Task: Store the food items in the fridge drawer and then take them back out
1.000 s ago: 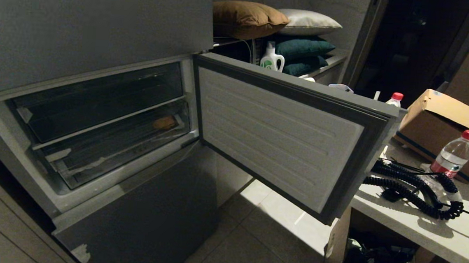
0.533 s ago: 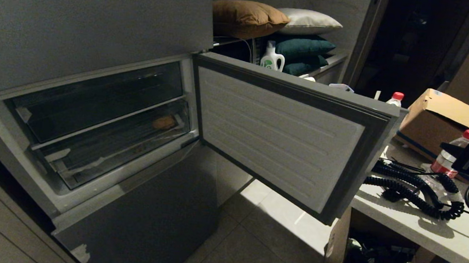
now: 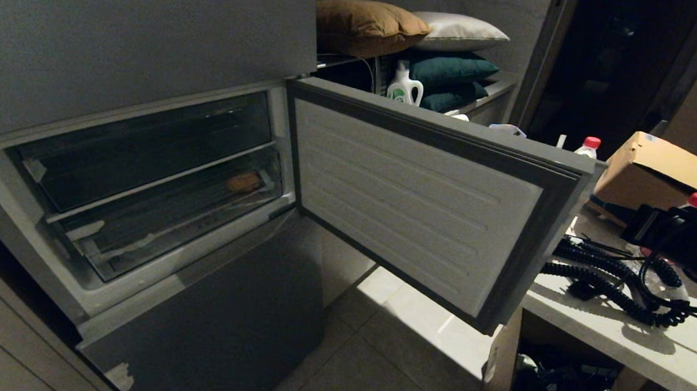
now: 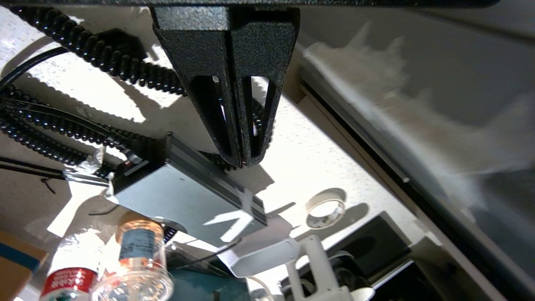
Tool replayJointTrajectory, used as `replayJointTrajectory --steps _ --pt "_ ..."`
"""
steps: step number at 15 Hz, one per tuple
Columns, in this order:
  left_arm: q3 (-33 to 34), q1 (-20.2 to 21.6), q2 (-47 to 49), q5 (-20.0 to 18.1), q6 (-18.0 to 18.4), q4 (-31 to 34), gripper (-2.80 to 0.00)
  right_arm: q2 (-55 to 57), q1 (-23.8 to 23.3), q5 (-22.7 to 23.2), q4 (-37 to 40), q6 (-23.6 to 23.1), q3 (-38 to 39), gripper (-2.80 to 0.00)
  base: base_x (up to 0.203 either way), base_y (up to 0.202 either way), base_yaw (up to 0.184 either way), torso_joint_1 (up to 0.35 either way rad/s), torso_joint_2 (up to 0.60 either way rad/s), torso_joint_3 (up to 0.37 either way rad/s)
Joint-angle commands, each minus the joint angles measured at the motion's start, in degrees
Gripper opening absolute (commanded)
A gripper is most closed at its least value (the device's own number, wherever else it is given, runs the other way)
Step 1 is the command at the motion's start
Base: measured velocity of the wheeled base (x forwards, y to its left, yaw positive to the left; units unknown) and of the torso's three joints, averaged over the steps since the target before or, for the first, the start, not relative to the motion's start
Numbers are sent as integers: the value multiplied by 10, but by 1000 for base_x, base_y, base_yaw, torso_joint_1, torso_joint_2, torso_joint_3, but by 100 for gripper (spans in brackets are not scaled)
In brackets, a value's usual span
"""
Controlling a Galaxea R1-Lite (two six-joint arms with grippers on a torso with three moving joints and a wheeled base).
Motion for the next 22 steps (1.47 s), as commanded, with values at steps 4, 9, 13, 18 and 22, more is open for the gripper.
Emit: replayJointTrajectory --steps 4,9,13,18,22 --pt "0 0 1 0 0 0 -280 41 14 4 -46 -20 -13 -280 0 0 0 0 0 0" --pt "0 0 1 0 -1 0 -280 51 50 14 -74 -27 -1 -280 0 0 0 0 0 0" --pt "0 0 1 0 0 0 -280 49 73 14 -74 -28 3 -280 0 0 0 0 0 0" --pt "0 0 1 0 0 0 -280 17 78 14 -74 -28 48 -280 0 0 0 0 0 0" --pt "0 0 1 0 0 0 -280 -27 89 17 -74 -27 82 -280 0 0 0 0 0 0"
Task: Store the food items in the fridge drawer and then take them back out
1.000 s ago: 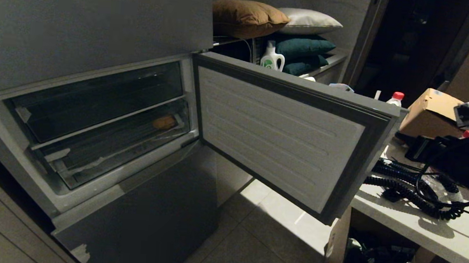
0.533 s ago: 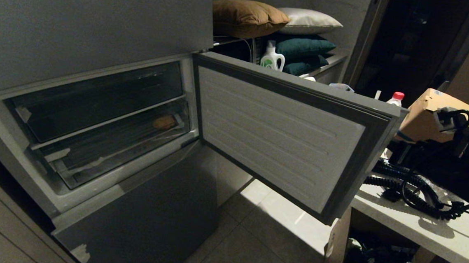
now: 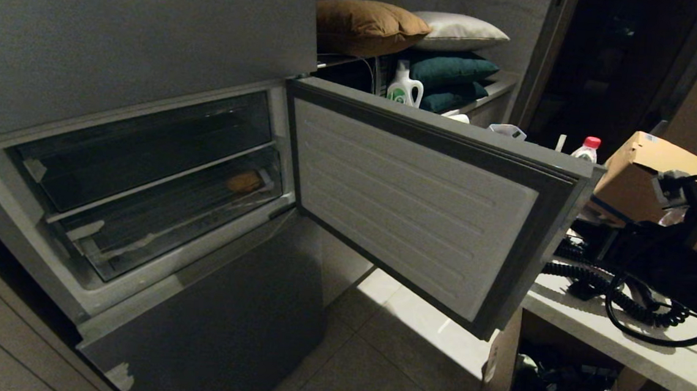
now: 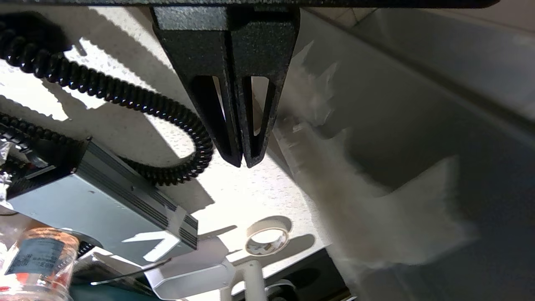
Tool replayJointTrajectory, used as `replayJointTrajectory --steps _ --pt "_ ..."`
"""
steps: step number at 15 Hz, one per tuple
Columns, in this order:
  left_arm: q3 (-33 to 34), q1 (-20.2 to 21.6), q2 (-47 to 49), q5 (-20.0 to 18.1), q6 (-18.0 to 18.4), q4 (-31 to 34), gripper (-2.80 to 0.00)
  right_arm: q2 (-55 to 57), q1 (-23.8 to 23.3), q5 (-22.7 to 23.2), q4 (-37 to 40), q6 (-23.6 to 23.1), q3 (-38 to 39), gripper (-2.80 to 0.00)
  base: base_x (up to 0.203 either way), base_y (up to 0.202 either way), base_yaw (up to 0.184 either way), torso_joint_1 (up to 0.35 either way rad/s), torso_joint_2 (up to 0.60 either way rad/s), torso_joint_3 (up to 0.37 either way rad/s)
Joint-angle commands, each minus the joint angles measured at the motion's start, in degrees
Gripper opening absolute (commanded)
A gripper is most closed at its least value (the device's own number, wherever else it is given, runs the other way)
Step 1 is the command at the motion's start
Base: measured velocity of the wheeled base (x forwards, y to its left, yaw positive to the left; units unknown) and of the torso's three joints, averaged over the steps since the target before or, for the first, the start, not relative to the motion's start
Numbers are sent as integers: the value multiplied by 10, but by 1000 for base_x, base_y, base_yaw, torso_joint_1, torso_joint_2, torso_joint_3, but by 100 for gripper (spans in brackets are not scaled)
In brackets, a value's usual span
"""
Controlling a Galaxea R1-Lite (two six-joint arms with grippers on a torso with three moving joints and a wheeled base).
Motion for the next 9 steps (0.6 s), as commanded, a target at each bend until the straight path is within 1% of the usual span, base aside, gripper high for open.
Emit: replayJointTrajectory --steps 1,6,9 --pt "0 0 1 0 0 0 -280 -41 19 3 -3 0 32 -280 0 0 0 0 0 0" --pt "0 0 1 0 1 0 -280 -87 93 1 -3 -1 98 -280 0 0 0 0 0 0" --pt "0 0 1 0 1 0 -280 -116 153 -1 -3 -1 134 -280 0 0 0 0 0 0"
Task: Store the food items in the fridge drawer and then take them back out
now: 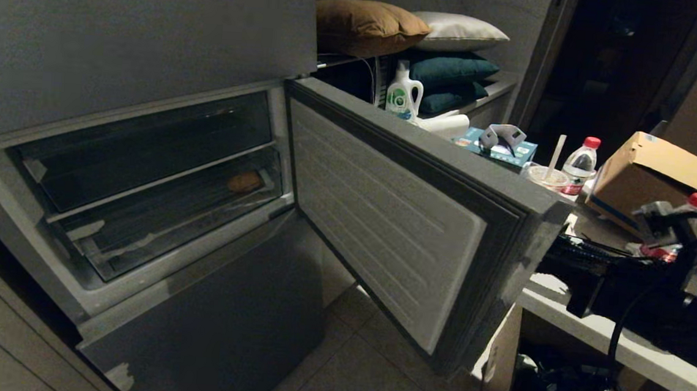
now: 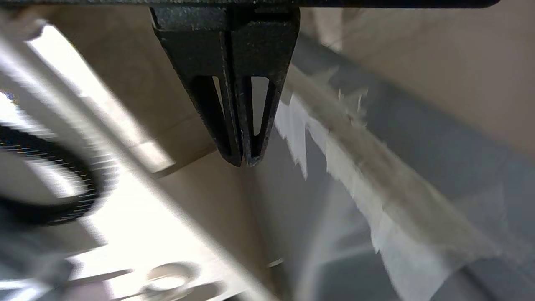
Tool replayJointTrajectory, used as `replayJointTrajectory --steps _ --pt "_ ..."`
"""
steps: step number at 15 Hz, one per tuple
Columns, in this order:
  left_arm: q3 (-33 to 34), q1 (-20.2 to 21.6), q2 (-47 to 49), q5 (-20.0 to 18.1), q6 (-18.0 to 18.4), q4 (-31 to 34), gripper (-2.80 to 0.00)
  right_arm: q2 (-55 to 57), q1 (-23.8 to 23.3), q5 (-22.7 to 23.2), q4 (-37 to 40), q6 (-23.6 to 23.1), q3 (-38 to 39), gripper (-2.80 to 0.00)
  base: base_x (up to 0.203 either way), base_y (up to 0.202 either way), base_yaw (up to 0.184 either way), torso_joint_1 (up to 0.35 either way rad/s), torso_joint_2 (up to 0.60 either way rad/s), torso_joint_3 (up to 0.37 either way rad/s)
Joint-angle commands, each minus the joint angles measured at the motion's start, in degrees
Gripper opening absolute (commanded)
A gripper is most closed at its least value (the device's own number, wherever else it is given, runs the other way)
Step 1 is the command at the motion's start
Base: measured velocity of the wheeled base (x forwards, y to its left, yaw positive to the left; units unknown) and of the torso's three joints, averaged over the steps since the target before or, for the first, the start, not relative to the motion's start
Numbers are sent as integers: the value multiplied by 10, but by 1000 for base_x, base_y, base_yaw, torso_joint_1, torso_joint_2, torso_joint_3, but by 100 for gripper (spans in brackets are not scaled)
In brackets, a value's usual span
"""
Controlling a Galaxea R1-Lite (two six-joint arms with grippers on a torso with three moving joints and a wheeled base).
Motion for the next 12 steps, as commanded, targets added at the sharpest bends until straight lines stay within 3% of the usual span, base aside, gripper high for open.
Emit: replayJointTrajectory --steps 1,3,9,12 --pt "0 0 1 0 0 0 -280 -32 53 0 -3 1 21 -280 0 0 0 0 0 0" --pt "0 0 1 0 0 0 -280 -37 108 -14 -3 1 22 -280 0 0 0 0 0 0" --pt "0 0 1 0 0 0 -280 -3 301 -135 -4 1 -18 -280 0 0 0 0 0 0" --pt "0 0 1 0 0 0 -280 55 358 -169 -9 1 -72 -280 0 0 0 0 0 0"
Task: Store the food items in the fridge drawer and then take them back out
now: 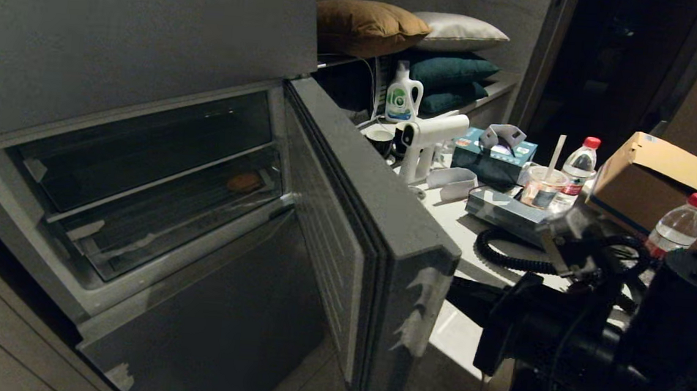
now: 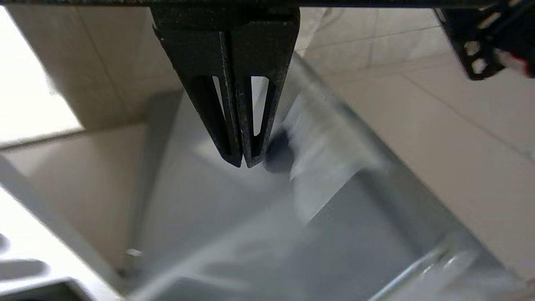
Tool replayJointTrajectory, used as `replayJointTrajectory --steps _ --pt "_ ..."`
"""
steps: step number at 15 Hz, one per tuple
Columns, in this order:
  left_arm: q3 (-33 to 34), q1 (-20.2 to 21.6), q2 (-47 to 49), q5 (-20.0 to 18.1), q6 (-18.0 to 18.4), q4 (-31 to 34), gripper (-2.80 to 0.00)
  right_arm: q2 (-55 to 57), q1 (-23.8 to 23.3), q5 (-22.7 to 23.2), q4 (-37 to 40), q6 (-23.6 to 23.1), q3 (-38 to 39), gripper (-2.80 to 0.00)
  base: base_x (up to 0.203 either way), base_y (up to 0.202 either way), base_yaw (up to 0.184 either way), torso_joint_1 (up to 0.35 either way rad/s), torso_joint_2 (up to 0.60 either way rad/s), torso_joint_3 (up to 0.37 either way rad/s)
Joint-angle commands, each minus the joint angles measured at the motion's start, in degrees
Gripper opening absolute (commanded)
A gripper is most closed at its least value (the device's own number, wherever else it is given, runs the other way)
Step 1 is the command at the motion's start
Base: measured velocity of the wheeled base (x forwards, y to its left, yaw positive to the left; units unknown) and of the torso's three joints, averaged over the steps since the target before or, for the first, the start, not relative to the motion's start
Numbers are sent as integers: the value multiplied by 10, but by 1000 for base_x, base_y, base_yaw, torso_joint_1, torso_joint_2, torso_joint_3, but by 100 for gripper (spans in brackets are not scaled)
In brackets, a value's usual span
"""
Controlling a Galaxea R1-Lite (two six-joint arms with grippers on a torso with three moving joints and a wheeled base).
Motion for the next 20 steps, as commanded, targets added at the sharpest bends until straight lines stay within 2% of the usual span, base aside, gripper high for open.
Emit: replayJointTrajectory --steps 1,5,7,10,13,16,18,20 --pt "0 0 1 0 0 0 -280 75 38 -5 -19 1 -46 -280 0 0 0 0 0 0" --pt "0 0 1 0 0 0 -280 209 88 -7 -125 4 -154 -280 0 0 0 0 0 0" --pt "0 0 1 0 0 0 -280 235 108 0 -157 13 -198 -280 0 0 0 0 0 0" --pt "0 0 1 0 0 0 -280 273 121 66 -155 33 -271 -280 0 0 0 0 0 0" --pt "0 1 1 0 0 0 -280 335 125 89 -124 37 -369 -280 0 0 0 0 0 0" --pt "0 0 1 0 0 0 -280 418 126 137 -100 51 -461 -280 0 0 0 0 0 0" --pt "0 0 1 0 0 0 -280 448 126 147 -97 69 -499 -280 0 0 0 0 0 0" --pt "0 0 1 0 0 0 -280 443 125 146 -96 72 -503 -280 0 0 0 0 0 0"
